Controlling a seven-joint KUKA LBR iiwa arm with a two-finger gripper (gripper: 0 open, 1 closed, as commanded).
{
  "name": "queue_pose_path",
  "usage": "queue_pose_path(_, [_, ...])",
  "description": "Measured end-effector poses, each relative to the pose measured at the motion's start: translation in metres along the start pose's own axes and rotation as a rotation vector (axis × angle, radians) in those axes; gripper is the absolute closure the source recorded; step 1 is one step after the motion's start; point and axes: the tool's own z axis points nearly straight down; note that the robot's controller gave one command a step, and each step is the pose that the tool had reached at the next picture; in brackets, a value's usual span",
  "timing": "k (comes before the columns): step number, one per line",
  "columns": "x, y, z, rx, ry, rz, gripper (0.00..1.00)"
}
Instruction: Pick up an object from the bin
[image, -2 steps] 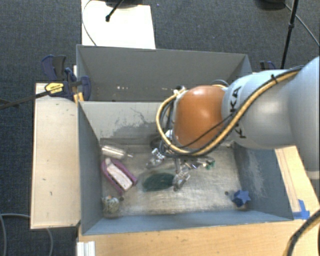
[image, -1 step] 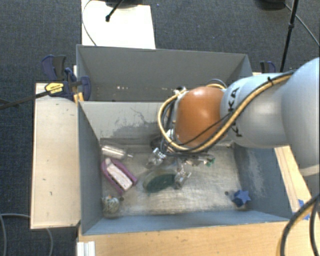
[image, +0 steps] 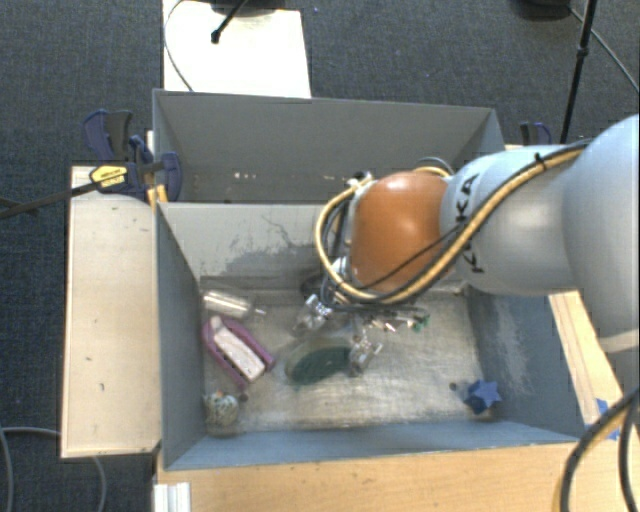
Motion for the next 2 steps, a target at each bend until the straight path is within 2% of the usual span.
queue_pose_path(1, [-0.002,-0.001,-0.002,0.003,-0.005,0.003,1.00])
queue_pose_path(2, [-0.002,-0.001,-0.027,-0.001,0.004,0.007,1.00])
